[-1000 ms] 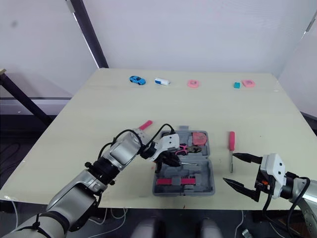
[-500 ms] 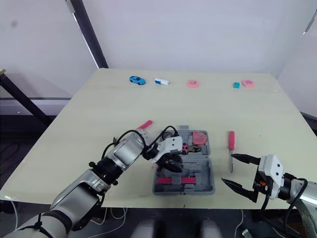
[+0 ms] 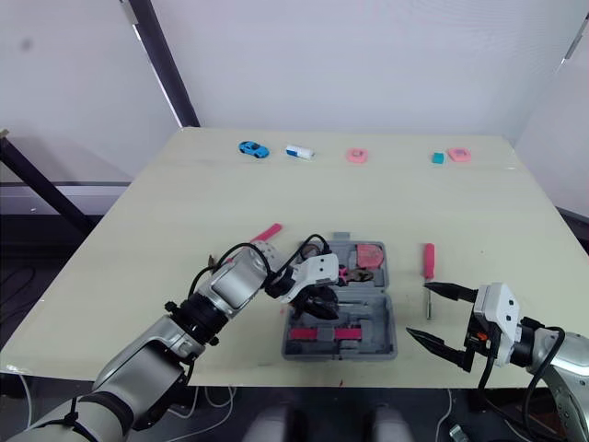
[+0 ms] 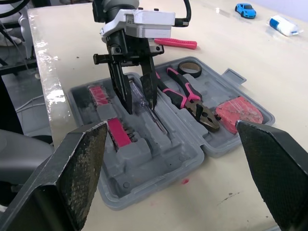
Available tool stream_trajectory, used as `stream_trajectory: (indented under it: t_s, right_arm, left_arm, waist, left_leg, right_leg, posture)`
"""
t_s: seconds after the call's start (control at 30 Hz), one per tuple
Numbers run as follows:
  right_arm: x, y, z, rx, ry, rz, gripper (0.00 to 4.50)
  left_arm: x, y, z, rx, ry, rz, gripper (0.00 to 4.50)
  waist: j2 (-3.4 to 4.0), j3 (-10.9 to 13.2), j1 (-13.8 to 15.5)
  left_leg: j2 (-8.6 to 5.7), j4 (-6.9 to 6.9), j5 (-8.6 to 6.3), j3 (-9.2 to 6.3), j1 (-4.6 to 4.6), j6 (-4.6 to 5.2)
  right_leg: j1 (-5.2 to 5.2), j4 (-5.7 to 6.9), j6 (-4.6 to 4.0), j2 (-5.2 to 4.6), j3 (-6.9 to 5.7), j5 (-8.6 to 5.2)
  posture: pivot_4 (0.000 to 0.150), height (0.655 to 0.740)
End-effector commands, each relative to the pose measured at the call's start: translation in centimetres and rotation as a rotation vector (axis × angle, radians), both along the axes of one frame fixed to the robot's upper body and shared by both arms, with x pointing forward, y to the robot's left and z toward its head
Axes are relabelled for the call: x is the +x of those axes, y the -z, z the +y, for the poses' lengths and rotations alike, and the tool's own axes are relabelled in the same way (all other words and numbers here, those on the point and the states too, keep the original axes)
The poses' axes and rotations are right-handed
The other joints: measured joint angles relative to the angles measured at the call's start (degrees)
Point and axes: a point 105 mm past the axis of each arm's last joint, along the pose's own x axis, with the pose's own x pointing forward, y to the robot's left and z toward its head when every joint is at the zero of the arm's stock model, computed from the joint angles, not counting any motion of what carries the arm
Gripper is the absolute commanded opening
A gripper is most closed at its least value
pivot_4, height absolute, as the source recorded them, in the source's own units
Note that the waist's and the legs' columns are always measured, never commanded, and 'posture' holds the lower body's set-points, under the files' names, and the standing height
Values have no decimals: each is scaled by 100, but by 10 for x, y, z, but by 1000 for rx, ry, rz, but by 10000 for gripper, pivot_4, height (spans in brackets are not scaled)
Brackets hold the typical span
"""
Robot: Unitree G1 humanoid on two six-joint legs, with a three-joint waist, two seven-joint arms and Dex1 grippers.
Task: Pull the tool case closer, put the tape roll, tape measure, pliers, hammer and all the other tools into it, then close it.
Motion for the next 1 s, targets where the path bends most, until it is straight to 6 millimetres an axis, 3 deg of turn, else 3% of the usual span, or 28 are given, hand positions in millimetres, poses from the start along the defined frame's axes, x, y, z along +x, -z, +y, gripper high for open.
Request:
stream_trajectory:
  t_s: [0.03, 0.3, 0.4, 0.83, 1.0]
  right_arm:
    - [0, -11, 5, 2, -17, -38, 45000]
    - [-1, -12, 7, 7, -16, -36, 45000]
    - [0, -12, 7, 9, -17, -37, 45000]
    - [2, -14, 14, 19, -21, -44, 45000]
    - [2, -15, 15, 21, -19, -45, 45000]
  left_arm:
    - [9, -25, -3, -49, -19, -91, 19364]
    - [3, -56, -9, -153, -17, -129, 19364]
    - [14, -61, 0, -177, -67, -159, 19364]
    - [25, -40, 41, -313, -43, -188, 19364]
    - [15, -36, 36, -392, 9, -150, 19364]
  waist:
    - [0, 0, 0]
    - [0, 0, 1]
    - [0, 0, -4]
    - [0, 0, 3]
    - [0, 0, 7]
  left_leg:
    - [0, 0, 0, 0, 0, 0]
    - [0, 0, 0, 0, -2, 0]
    - [0, 0, 0, 0, -2, 0]
    - [2, 0, 0, 3, -2, 0]
    - [2, 0, 0, 6, -2, 0]
  right_leg:
    - [0, 0, 0, 0, 0, 0]
    - [0, -2, 2, 0, 0, 1]
    - [-1, -2, 2, 0, 0, 1]
    - [-2, -2, 2, 2, 0, 1]
    - [-1, -3, 2, 2, 2, 1]
  posture:
    - [1500, 7400]
    - [1500, 7400]
    - [1500, 7400]
    - [1500, 7400]
    - [1500, 7400]
